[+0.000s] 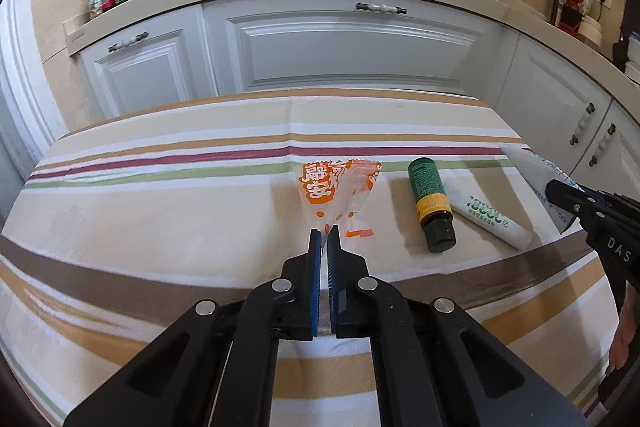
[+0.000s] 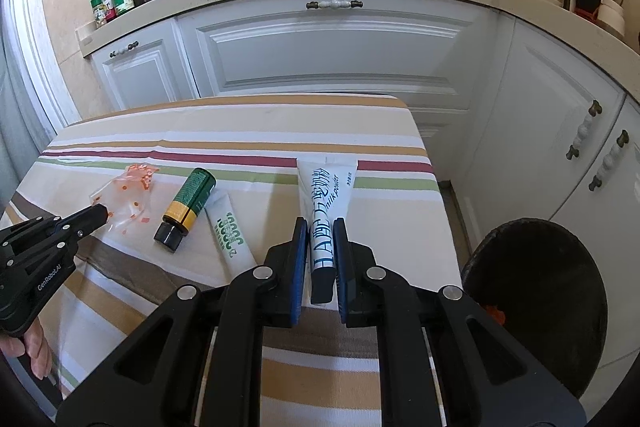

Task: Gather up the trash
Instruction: 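Grasp the orange-printed clear bag with the left gripper while the right gripper holds the tube, then carry the bag and tube over the black bin and open both grippers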

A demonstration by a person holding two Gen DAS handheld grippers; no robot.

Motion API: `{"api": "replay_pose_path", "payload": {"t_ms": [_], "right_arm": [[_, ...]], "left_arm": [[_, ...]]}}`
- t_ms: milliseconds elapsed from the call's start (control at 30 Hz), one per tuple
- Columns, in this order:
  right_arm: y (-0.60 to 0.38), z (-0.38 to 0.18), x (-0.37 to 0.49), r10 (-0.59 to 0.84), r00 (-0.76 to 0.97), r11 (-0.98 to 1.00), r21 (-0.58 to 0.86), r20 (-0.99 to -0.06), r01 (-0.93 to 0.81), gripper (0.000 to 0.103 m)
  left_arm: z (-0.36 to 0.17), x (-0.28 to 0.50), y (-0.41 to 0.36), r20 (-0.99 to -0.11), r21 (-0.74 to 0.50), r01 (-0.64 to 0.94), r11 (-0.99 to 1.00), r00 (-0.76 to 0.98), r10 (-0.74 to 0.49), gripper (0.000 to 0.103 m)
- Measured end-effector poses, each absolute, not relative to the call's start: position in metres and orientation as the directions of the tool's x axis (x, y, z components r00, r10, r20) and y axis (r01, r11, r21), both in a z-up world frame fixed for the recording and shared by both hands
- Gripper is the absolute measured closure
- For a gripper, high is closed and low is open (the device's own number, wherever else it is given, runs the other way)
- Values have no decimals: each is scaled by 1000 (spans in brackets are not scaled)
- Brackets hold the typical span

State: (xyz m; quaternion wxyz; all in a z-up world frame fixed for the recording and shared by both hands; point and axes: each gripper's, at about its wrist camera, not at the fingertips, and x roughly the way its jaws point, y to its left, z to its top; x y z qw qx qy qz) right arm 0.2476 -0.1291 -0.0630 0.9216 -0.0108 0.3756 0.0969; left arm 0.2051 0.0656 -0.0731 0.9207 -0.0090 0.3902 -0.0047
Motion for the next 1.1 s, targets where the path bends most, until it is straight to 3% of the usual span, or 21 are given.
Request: {"api": "replay_pose_path", "payload": {"t_ms": [400, 1100], "right_arm": [[-136, -60, 220, 176, 707, 981, 66, -685, -180, 90], [-161, -42, 146, 152, 744, 988, 80, -650, -132, 90]], "left_arm": [[-67, 179, 64, -702, -21, -36, 999, 712, 11, 99], [-39, 118, 34, -650, -59, 27, 998, 758, -59, 99]]}}
